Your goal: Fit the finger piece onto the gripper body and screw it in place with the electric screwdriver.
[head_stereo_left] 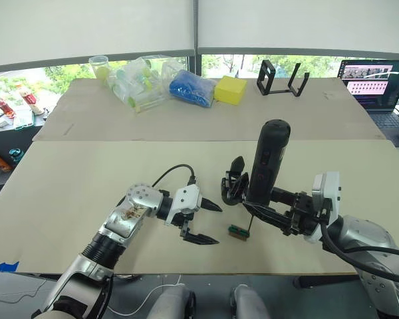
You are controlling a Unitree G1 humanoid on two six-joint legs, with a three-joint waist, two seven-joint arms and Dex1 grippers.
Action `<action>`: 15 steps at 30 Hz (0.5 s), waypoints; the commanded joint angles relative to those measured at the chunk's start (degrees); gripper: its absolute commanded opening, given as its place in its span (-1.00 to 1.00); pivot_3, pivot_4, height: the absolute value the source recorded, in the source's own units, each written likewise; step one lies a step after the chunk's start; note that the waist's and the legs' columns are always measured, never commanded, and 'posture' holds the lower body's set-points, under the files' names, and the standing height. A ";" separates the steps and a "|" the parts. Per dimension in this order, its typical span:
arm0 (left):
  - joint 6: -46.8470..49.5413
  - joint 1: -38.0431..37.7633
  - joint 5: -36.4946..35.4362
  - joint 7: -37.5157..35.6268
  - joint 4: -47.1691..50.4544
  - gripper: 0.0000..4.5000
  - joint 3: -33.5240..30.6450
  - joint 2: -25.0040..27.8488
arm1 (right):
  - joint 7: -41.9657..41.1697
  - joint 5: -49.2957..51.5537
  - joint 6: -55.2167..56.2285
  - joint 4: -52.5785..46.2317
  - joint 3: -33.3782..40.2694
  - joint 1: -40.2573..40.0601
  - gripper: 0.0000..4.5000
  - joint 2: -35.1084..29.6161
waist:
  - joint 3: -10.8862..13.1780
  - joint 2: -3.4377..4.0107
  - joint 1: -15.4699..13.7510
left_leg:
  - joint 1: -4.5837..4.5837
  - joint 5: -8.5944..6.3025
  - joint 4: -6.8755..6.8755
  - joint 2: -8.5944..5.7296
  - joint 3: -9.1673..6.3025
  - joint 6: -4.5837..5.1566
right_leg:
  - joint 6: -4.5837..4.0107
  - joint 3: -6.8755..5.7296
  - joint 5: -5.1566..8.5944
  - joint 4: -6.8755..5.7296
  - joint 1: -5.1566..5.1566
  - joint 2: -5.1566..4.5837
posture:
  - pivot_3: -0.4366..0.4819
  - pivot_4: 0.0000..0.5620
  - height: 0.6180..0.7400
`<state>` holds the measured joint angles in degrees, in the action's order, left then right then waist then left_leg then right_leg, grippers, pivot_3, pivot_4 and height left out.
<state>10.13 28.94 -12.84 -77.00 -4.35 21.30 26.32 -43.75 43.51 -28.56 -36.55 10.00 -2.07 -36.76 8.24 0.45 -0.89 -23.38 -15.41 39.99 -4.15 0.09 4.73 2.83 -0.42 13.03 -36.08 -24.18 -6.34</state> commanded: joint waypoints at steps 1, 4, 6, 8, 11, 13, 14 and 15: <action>-1.33 0.95 -0.22 0.11 0.41 1.00 -1.01 0.14 | -0.59 0.62 2.70 -2.40 1.55 0.49 -0.15 0.32 | 0.00 0.00 0.00 | 0.00 0.00 0.00 0.00 0.00 0.00 | 0.00 0.00 0.00 0.00 0.00 0.00 | -0.05 -0.47 1.00; -1.00 0.99 -0.46 0.24 0.41 1.00 -1.35 0.23 | -0.54 0.88 2.75 -3.12 1.76 0.63 -0.15 0.19 | 0.00 0.00 0.00 | 0.00 0.00 0.00 0.00 0.00 0.00 | 0.00 0.00 0.00 0.00 0.00 0.00 | -0.05 -0.47 1.00; -0.63 0.96 -0.70 0.32 0.54 1.00 -1.64 0.34 | -0.43 1.27 2.55 -3.66 2.00 0.79 -0.15 0.00 | 0.00 0.00 0.00 | 0.00 0.00 0.00 0.00 0.00 0.00 | 0.00 0.00 0.00 0.00 0.00 0.00 | -0.05 -0.47 1.00; -0.13 0.83 -1.05 0.33 0.74 1.00 -2.02 0.54 | -0.42 1.81 2.33 -4.36 2.32 0.94 -0.15 -0.29 | 0.00 0.00 0.00 | 0.00 0.00 0.00 0.00 0.00 0.00 | 0.00 0.00 0.00 0.00 0.00 0.00 | -0.05 -0.47 1.00; 0.53 0.56 -1.77 0.32 1.06 1.00 -2.72 0.89 | -0.75 2.72 1.99 -5.44 2.81 1.09 -0.15 -0.95 | 0.00 0.00 0.02 | 0.00 0.00 0.00 0.00 0.00 0.00 | 0.00 0.00 0.00 0.00 -0.01 0.00 | -0.05 -0.47 1.00; 1.34 0.27 -2.52 0.18 1.71 1.00 -3.29 1.24 | -0.99 3.30 1.80 -5.94 3.06 1.42 -0.15 -1.49 | 0.00 0.00 0.01 | 0.00 0.00 0.00 0.00 0.00 0.00 | 0.00 0.00 0.00 0.00 0.00 0.00 | -0.05 -0.47 1.00; 2.02 0.11 -3.00 0.32 2.13 1.00 -3.77 1.37 | -0.91 3.81 1.51 -6.18 3.28 1.79 -0.15 -1.79 | 0.00 0.00 0.02 | 0.00 0.00 0.00 0.00 0.00 0.00 | 0.00 0.00 0.00 0.00 0.00 0.00 | -0.05 -0.47 1.00; 2.69 -0.04 -3.45 0.42 2.58 1.00 -4.31 1.62 | -0.95 4.35 1.27 -6.44 3.47 2.39 -0.15 -2.17 | 0.00 0.00 0.03 | 0.00 0.00 0.00 0.00 0.00 0.00 | 0.00 0.00 0.00 0.00 0.00 0.00 | -0.05 -0.47 1.00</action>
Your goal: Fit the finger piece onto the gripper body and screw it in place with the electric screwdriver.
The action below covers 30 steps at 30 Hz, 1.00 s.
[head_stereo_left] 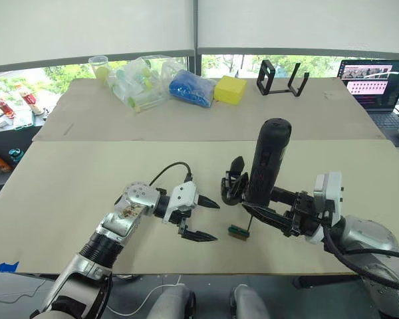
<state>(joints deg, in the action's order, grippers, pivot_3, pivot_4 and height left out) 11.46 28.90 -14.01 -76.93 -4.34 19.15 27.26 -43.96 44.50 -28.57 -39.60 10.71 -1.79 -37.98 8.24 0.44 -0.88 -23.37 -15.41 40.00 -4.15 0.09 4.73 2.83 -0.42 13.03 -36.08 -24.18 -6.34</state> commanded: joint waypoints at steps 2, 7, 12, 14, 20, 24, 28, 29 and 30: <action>2.30 -0.19 -2.82 0.82 3.14 1.00 -2.95 1.12 | -1.09 4.22 1.11 -3.64 3.06 3.24 -0.15 -1.85 | 0.00 -0.01 0.03 | 0.00 0.00 -0.01 0.00 0.00 0.00 | 0.00 0.00 0.00 0.00 -0.01 0.00 | -0.05 -0.47 1.00; 3.26 -0.61 -3.43 2.19 3.56 1.00 -4.59 2.12 | -0.61 8.65 -0.95 -3.55 3.74 7.05 -0.15 -4.10 | 0.02 -0.03 0.03 | 0.02 0.00 -0.01 0.00 -0.01 0.00 | 0.00 0.00 0.00 0.00 0.00 0.00 | -0.05 -0.47 1.00; 3.42 -0.44 -3.31 3.61 2.68 1.00 -5.91 1.86 | -0.79 14.59 -4.70 -1.20 3.51 13.95 -0.15 -7.03 | 0.11 -0.18 0.01 | 0.01 0.00 0.00 0.00 -0.01 0.00 | 0.00 0.00 0.00 0.01 0.00 -0.02 | -0.05 -0.47 1.00; 2.88 -0.09 -2.92 4.14 1.74 1.00 -6.01 1.40 | -2.64 15.64 -5.58 0.16 2.86 16.74 -0.15 -8.37 | 0.13 -0.22 0.01 | 0.00 0.00 -0.01 0.01 -0.02 0.00 | 0.00 0.00 0.00 0.01 -0.01 -0.04 | -0.05 -0.47 1.00; -0.20 2.36 -0.96 6.08 -3.25 1.00 -5.31 -1.27 | -4.40 19.08 -10.10 7.42 0.00 28.65 -0.15 -8.86 | 0.23 -0.38 0.03 | -0.04 0.00 0.02 0.01 -0.01 0.00 | -0.01 -0.02 0.00 0.03 -0.02 -0.08 | -0.05 -0.47 1.00; -1.17 3.84 -0.29 6.72 -5.38 1.00 -5.19 -2.21 | -4.55 20.18 -13.90 13.01 -2.58 36.99 -0.15 -7.61 | 0.26 -0.43 0.12 | -0.12 0.00 0.01 0.00 -0.01 0.00 | -0.01 -0.02 -0.01 0.02 -0.11 -0.12 | -0.05 -0.47 1.00; -1.80 4.99 -0.03 6.77 -7.12 1.00 -5.28 -2.72 | -4.62 18.18 -16.35 18.77 -5.29 44.33 -0.15 -5.04 | 0.27 -0.44 0.18 | -0.14 0.00 0.00 0.01 -0.01 -0.01 | -0.01 -0.03 -0.01 0.01 -0.14 -0.14 | -0.05 -0.47 1.00; -2.15 5.53 0.21 6.90 -8.05 1.00 -5.33 -3.06 | -4.59 16.86 -16.33 20.54 -6.08 46.04 -0.15 -4.19 | 0.27 -0.44 0.14 | -0.16 0.00 0.00 0.01 -0.02 -0.01 | -0.01 -0.04 -0.01 0.01 -0.15 -0.14 | -0.05 -0.47 1.00; -2.41 6.01 0.44 6.97 -8.82 1.00 -5.35 -3.40 | -4.72 15.66 -16.10 21.92 -6.70 47.32 -0.15 -3.50 | 0.27 -0.44 0.14 | -0.16 0.00 0.01 0.01 -0.03 -0.01 | -0.01 -0.04 -0.01 0.00 -0.15 -0.15 | -0.05 -0.47 1.00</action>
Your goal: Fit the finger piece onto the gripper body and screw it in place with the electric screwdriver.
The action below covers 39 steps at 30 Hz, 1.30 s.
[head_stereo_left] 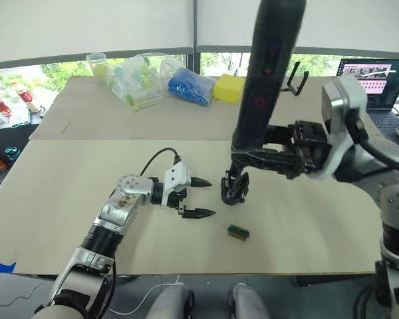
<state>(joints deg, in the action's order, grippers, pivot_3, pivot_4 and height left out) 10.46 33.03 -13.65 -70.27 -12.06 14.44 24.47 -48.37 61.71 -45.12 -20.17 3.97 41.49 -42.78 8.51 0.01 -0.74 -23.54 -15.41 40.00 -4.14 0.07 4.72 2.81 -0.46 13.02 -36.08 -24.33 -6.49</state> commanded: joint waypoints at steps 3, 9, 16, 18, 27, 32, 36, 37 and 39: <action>-2.29 3.87 0.74 0.54 -4.06 1.00 -0.51 -1.82 | -2.00 -6.23 2.18 5.66 -1.93 6.59 -0.15 2.53 | 0.00 0.00 -0.14 | -0.03 0.00 0.03 -0.01 -0.01 0.00 | 0.00 -0.03 0.00 -0.02 0.00 0.00 | -0.05 -0.47 1.00; -5.70 7.43 2.62 0.31 -9.45 1.00 0.26 -3.98 | -6.20 -12.19 4.34 7.78 -3.45 6.56 -0.15 3.41 | 0.00 0.00 0.02 | -0.25 0.00 0.09 -0.03 -0.01 0.01 | 0.07 -0.10 -0.05 -0.17 -0.11 0.04 | -0.05 -0.47 1.00; -6.97 8.41 3.59 -0.36 -11.85 1.00 0.42 -5.44 | -7.95 -15.70 4.90 7.56 -3.47 5.43 -0.15 4.63 | 0.00 0.00 0.11 | -0.26 0.00 0.10 -0.04 -0.01 0.01 | 0.08 -0.12 -0.05 -0.17 -0.12 0.07 | -0.05 -0.47 1.00; -7.17 8.34 3.82 -0.65 -12.08 1.00 0.48 -5.45 | -7.70 -16.07 4.37 7.37 -3.34 5.41 -0.15 4.87 | 0.00 0.00 0.09 | -0.26 0.00 0.12 -0.04 -0.02 0.01 | 0.08 -0.12 -0.05 -0.17 -0.12 0.07 | -0.05 -0.47 1.00; -8.45 8.63 4.98 -1.18 -13.66 1.00 0.52 -5.92 | -8.09 -17.69 4.41 7.62 -3.12 4.62 -0.15 5.13 | 0.00 0.00 0.06 | -0.27 0.00 0.14 -0.04 -0.02 0.01 | 0.08 -0.12 -0.05 -0.17 -0.12 0.05 | -0.05 -0.47 1.00; -8.59 8.45 5.29 -1.39 -13.80 1.00 0.51 -6.07 | -8.78 -18.17 4.96 7.49 -2.44 3.09 -0.15 4.63 | 0.00 0.00 0.04 | -0.27 0.00 0.15 -0.04 -0.02 0.01 | 0.08 -0.12 -0.05 -0.16 -0.12 0.05 | -0.05 -0.47 1.00; -8.95 8.79 5.52 -1.55 -14.48 1.00 0.43 -6.23 | -9.19 -18.54 5.40 7.31 -2.02 2.10 -0.15 4.49 | 0.00 -0.01 0.07 | -0.27 0.00 0.14 -0.04 -0.02 0.01 | 0.08 -0.11 -0.05 -0.16 -0.13 0.05 | -0.05 -0.47 1.00; -9.06 8.90 5.55 -1.59 -14.67 1.00 0.41 -6.27 | -9.25 -18.69 5.52 7.30 -1.96 1.93 -0.15 4.51 | 0.00 -0.01 0.06 | -0.27 0.00 0.14 -0.04 -0.02 0.01 | 0.08 -0.11 -0.05 -0.16 -0.14 0.05 | -0.05 -0.47 1.00; -9.32 9.02 5.61 -1.67 -14.92 1.00 0.35 -6.32 | -9.23 -19.04 5.96 7.34 -1.90 1.63 -0.15 4.61 | 0.00 -0.01 0.05 | -0.27 0.00 0.15 -0.04 -0.02 0.01 | 0.08 -0.11 -0.05 -0.15 -0.13 0.05 | -0.05 -0.47 1.00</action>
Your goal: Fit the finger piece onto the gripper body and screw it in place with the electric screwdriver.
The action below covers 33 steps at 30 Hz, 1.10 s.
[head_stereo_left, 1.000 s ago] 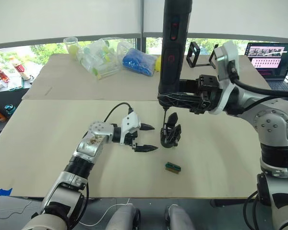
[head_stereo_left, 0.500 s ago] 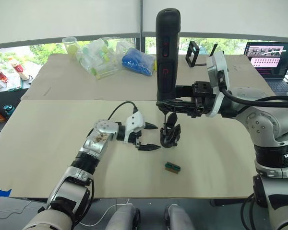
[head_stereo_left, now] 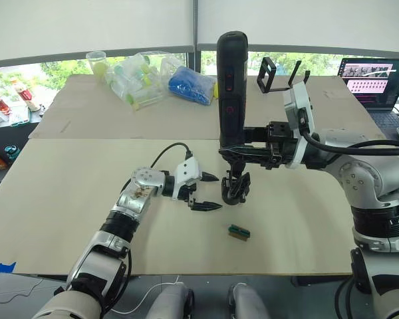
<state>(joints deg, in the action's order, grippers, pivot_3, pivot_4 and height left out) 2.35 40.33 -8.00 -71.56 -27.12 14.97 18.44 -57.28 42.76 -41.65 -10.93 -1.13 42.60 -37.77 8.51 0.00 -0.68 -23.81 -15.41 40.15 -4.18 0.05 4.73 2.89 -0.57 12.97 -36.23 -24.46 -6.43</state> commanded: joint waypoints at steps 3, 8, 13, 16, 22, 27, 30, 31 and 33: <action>-1.46 1.78 0.00 -0.45 -0.01 1.00 -0.18 -0.38 | -0.68 -0.50 3.06 -1.82 3.34 0.21 -0.15 -0.41 | 0.00 0.00 -0.01 | 0.00 0.00 0.00 0.00 0.00 0.00 | 0.00 0.00 0.00 0.00 0.00 0.00 | -0.05 -0.47 1.00; -1.75 1.75 0.07 -0.49 -0.11 1.00 -0.17 -0.44 | -1.49 -1.19 3.82 -1.81 3.47 -0.22 -0.15 -0.54 | 0.00 0.00 0.00 | 0.00 0.00 0.00 0.00 0.00 0.00 | 0.00 0.00 0.00 0.00 -0.01 0.00 | -0.05 -0.47 1.00; -1.83 1.57 0.11 -0.53 0.11 1.00 -0.16 -0.49 | -1.80 -1.43 4.14 -1.62 3.58 -0.18 -0.15 -0.46 | 0.00 0.00 -0.01 | 0.00 0.00 0.00 0.00 0.00 0.00 | 0.00 0.00 0.00 0.00 0.00 0.00 | -0.05 -0.47 1.00; -1.79 1.60 0.11 -0.48 0.13 1.00 -0.16 -0.58 | -1.98 -1.62 4.15 -1.45 3.55 -0.05 -0.15 -0.39 | 0.00 0.00 0.00 | 0.00 0.00 0.00 0.00 0.00 0.00 | 0.00 0.00 0.00 0.00 -0.01 0.00 | -0.05 -0.47 1.00; -1.85 1.87 0.18 -0.35 -0.18 1.00 -0.24 -0.77 | -2.64 -1.80 4.24 -1.34 3.47 -0.28 -0.15 -0.56 | 0.00 0.00 0.00 | 0.00 0.00 0.00 0.00 0.00 0.00 | 0.00 0.01 0.00 0.00 -0.01 0.00 | -0.05 -0.47 1.00; -1.91 1.99 0.23 -0.29 -0.36 1.00 -0.29 -0.86 | -2.43 -1.89 4.05 -1.37 3.49 -0.18 -0.15 0.03 | 0.00 0.00 -0.01 | 0.00 0.00 0.00 0.00 0.00 0.00 | 0.00 0.01 0.00 0.00 -0.01 0.00 | -0.05 -0.47 1.00; -1.92 2.10 0.25 -0.24 -0.47 1.00 -0.29 -0.97 | -2.43 -1.98 4.00 -1.49 3.47 -0.49 -0.15 0.16 | 0.00 0.00 -0.01 | 0.00 0.00 0.00 0.00 0.00 0.00 | 0.00 0.00 0.00 0.00 -0.01 0.00 | -0.05 -0.47 1.00; -1.92 2.15 0.26 -0.23 -0.50 1.00 -0.29 -1.01 | -2.43 -1.96 3.96 -1.58 3.47 -0.64 -0.15 0.16 | 0.00 0.00 -0.01 | 0.00 0.00 0.00 0.00 0.00 0.00 | 0.00 0.01 0.00 0.00 -0.01 0.00 | -0.05 -0.47 1.00; -1.95 2.22 0.29 -0.19 -0.58 1.00 -0.29 -1.07 | -2.34 -1.89 3.87 -1.77 3.47 -0.84 -0.15 0.18 | 0.00 0.00 -0.02 | 0.00 0.00 0.01 0.00 0.00 0.00 | 0.00 0.00 0.00 0.00 0.00 0.00 | -0.05 -0.47 1.00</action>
<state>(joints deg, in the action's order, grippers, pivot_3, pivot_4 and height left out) 1.42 41.09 -7.82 -71.88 -27.95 14.96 17.59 -59.55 39.59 -39.36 -10.76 -0.63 41.60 -37.72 8.51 0.00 -0.70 -23.80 -15.41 40.15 -4.18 0.05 4.73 2.89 -0.57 12.97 -36.22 -24.46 -6.44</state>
